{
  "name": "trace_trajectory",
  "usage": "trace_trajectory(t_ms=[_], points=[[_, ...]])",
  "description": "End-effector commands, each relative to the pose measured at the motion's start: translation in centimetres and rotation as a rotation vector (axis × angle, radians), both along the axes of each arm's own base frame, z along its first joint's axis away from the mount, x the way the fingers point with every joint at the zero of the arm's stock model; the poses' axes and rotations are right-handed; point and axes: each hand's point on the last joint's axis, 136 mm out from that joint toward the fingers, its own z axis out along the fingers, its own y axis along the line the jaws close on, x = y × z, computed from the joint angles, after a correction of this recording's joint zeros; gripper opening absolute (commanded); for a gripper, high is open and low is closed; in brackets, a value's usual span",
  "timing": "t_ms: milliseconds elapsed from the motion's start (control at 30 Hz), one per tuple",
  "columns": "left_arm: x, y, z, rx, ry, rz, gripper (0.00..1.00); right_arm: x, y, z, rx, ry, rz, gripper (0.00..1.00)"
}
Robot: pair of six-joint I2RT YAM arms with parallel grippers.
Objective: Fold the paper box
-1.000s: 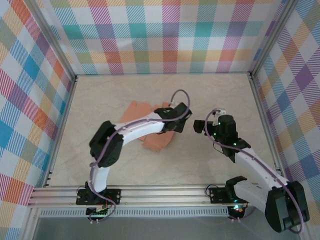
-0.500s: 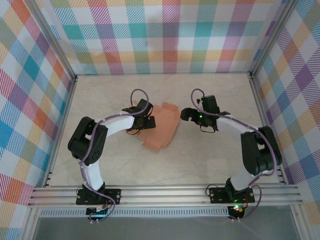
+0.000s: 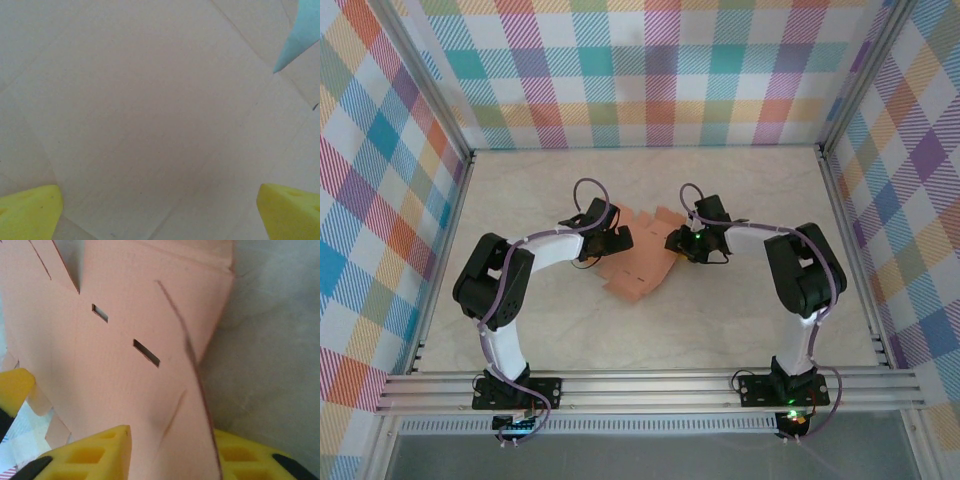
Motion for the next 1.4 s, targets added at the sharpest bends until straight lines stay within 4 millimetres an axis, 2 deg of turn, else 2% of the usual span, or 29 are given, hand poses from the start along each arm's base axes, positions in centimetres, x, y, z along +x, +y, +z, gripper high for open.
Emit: trace_trajectory(t_ms=[0, 167, 233, 400, 467, 600, 733, 900, 1033, 1133, 1267, 1367], points=[[-1.0, -0.1, 0.2, -0.036, 0.016, -0.001, 1.00, 0.5, 0.7, 0.8, 0.033, -0.005, -0.001, 0.27], [-1.2, 0.5, 1.5, -0.026, -0.018, 0.007, 1.00, 0.8, 0.3, 1.2, 0.067, -0.060, 0.013, 0.08], [-1.3, 0.7, 1.8, -0.019, -0.024, 0.007, 1.00, 1.0, 0.6, 1.8, 0.112, -0.099, 0.030, 0.04], [-1.6, 1.0, 2.7, -0.031, -0.048, 0.011, 1.00, 1.1, 1.1, 3.8, 0.169, -0.230, 0.136, 0.03], [-1.5, 0.8, 4.0, -0.052, -0.086, -0.001, 1.00, 0.8, 1.4, 4.5, 0.199, -0.282, 0.219, 0.02], [-1.3, 1.3, 7.1, -0.066, -0.164, -0.029, 1.00, 1.2, 0.6, 5.1, 0.243, -0.325, 0.250, 0.00], [-0.9, 2.8, 8.9, -0.093, -0.199, -0.018, 1.00, 1.5, 0.0, 5.3, 0.205, -0.330, 0.287, 0.00], [-0.4, 5.7, 9.7, -0.138, -0.223, 0.036, 1.00, 1.2, -0.5, 5.6, 0.157, -0.359, 0.339, 0.00], [-0.1, 7.3, 9.9, -0.163, -0.231, 0.023, 1.00, 0.5, -0.2, 6.3, 0.173, -0.372, 0.398, 0.00], [0.0, 9.1, 8.8, -0.159, -0.226, 0.071, 1.00, 0.7, -0.3, 6.5, 0.174, -0.381, 0.408, 0.00], [-0.4, 11.2, 7.3, -0.280, -0.247, 0.113, 1.00, 0.7, -0.5, 7.0, 0.187, -0.383, 0.417, 0.00], [-0.8, 11.0, 6.2, -0.353, -0.244, 0.076, 1.00, 0.5, -0.4, 7.3, 0.199, -0.379, 0.432, 0.00]])
